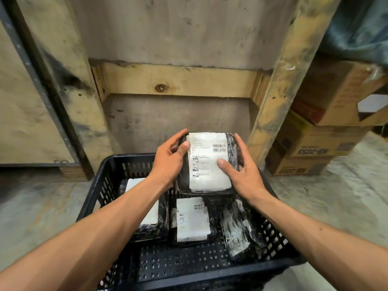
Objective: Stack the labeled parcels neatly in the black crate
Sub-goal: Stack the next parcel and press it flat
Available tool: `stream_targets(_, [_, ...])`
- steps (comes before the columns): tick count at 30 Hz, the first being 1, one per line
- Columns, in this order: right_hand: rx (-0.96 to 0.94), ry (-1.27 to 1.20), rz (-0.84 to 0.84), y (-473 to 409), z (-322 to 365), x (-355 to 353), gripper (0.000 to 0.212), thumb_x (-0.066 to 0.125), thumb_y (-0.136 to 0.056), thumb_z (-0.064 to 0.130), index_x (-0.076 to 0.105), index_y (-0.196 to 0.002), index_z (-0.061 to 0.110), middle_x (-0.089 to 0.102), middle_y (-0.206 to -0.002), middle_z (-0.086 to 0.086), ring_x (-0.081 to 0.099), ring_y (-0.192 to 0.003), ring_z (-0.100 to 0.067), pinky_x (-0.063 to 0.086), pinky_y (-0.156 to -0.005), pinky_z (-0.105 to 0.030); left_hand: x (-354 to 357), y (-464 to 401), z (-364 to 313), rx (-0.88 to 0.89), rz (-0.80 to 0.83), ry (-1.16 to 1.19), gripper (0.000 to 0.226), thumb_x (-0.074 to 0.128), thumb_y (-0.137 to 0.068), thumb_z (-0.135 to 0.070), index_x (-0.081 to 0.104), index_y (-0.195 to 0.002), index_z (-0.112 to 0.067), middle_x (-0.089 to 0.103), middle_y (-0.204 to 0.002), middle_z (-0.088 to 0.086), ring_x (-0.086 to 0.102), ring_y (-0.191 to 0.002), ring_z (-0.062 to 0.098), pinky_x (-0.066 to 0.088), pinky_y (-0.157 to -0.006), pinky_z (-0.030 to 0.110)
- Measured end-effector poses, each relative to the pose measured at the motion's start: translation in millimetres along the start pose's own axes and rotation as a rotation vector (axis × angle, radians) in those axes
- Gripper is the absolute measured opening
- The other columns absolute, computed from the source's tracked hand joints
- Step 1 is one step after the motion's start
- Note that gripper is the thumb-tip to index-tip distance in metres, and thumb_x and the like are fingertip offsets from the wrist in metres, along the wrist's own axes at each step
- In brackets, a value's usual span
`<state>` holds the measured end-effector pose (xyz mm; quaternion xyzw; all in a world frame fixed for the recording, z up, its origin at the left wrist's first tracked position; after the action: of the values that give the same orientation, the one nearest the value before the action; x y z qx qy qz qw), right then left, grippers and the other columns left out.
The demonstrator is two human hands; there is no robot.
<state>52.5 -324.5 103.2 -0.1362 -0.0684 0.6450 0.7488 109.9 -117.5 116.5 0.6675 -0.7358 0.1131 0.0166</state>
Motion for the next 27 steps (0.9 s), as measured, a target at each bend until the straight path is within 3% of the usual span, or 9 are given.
stream_targets(2, [0.028, -0.070, -0.074, -3, -4, -2, 0.085, 0.080, -0.089, 0.023, 0.034, -0.160, 0.034, 0.060, -0.142, 0.016, 0.060, -0.127, 0.001, 0.055, -0.097, -0.022, -1, 8, 11, -0.013, 0.055, 0.023, 0.064, 0.075, -0.092, -0.019, 0.048, -0.148, -0.035, 0.068, -0.133, 0.000, 0.067, -0.118, 0.013, 0.058, -0.094, 0.029])
stream_targets(5, [0.079, -0.124, -0.142, -3, -11, -2, 0.078, 0.079, -0.092, 0.021, 0.039, -0.158, 0.034, 0.065, -0.137, 0.014, 0.066, -0.121, -0.002, 0.058, -0.090, -0.020, 11, 22, 20, 0.024, 0.222, -0.132, 0.098, 0.084, -0.082, -0.036, 0.022, -0.158, -0.044, 0.056, -0.143, -0.027, 0.055, -0.130, -0.003, 0.052, -0.101, 0.022])
stream_targets(7, [0.089, -0.105, -0.133, 1, -13, 2, 0.072, 0.075, -0.095, 0.023, 0.041, -0.156, 0.034, 0.067, -0.134, 0.016, 0.067, -0.119, -0.003, 0.058, -0.093, -0.023, 12, 26, 27, 0.020, 0.230, -0.252, 0.106, 0.082, -0.078, -0.051, 0.010, -0.156, -0.051, 0.033, -0.163, -0.016, 0.030, -0.150, 0.005, 0.033, -0.121, 0.038])
stream_targets(11, [0.095, 0.028, -0.019, 9, -13, 7, 0.072, 0.072, -0.096, 0.028, 0.036, -0.159, 0.035, 0.063, -0.137, 0.022, 0.062, -0.126, 0.000, 0.053, -0.101, -0.022, 13, 31, 33, -0.012, 0.247, -0.311, 0.106, 0.075, -0.082, -0.051, -0.002, -0.155, -0.054, 0.005, -0.170, -0.012, 0.000, -0.156, 0.006, 0.015, -0.127, 0.048])
stream_targets(14, [0.139, 0.075, 0.086, 16, -19, 6, 0.086, 0.078, -0.092, 0.023, 0.027, -0.161, 0.034, 0.064, -0.123, 0.041, 0.061, -0.123, 0.007, 0.053, -0.096, -0.016, 13, 36, 44, -0.083, 0.314, -0.308, 0.109, 0.075, -0.084, -0.049, -0.008, -0.155, -0.053, 0.012, -0.169, -0.013, 0.018, -0.155, 0.013, 0.025, -0.124, 0.048])
stream_targets(17, [0.203, 0.133, 0.205, 24, -28, 8, 0.103, 0.086, -0.084, 0.022, 0.020, -0.162, 0.038, 0.059, -0.133, 0.035, 0.060, -0.120, 0.011, 0.050, -0.093, -0.009, 8, 38, 55, -0.158, 0.354, -0.383, 0.111, 0.076, -0.087, -0.042, -0.009, -0.158, -0.043, 0.027, -0.165, -0.014, 0.041, -0.142, 0.006, 0.038, -0.117, 0.033])
stream_targets(19, [0.268, 0.177, 0.312, 30, -37, 11, 0.118, 0.092, -0.077, 0.019, 0.014, -0.163, 0.038, 0.055, -0.133, 0.035, 0.058, -0.115, 0.019, 0.044, -0.088, -0.001, 1, 37, 59, -0.195, 0.356, -0.513, 0.112, 0.079, -0.086, -0.040, -0.004, -0.160, -0.036, 0.038, -0.160, -0.013, 0.044, -0.136, 0.003, 0.038, -0.113, 0.026])
stream_targets(23, [0.402, 0.288, 0.550, 50, -66, 18, 0.145, 0.097, -0.067, 0.012, -0.009, -0.162, 0.034, 0.046, -0.124, 0.054, 0.051, -0.110, 0.030, 0.034, -0.084, 0.009, -9, 39, 73, -0.278, 0.379, -0.704, 0.111, 0.083, -0.083, -0.038, 0.006, -0.162, -0.024, 0.037, -0.161, -0.008, 0.041, -0.142, 0.013, 0.032, -0.117, 0.031])
stream_targets(27, [0.448, 0.437, 0.670, 65, -88, 24, 0.151, 0.096, -0.068, 0.023, -0.027, -0.154, 0.040, 0.028, -0.151, 0.027, 0.046, -0.127, 0.006, 0.027, -0.084, 0.012, -11, 49, 92, -0.366, 0.414, -0.791, 0.113, 0.082, -0.084, -0.031, 0.002, -0.162, -0.018, 0.043, -0.158, -0.003, 0.044, -0.141, 0.018, 0.031, -0.117, 0.032])
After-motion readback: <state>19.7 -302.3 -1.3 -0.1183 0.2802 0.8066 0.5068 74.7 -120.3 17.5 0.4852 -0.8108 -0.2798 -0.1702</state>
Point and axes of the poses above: each hand's wrist, its own y-axis away from the middle knuckle, its own x-axis out of the palm, z = x × y, the point moved 9 cm from there along -y, towards the middle knuckle
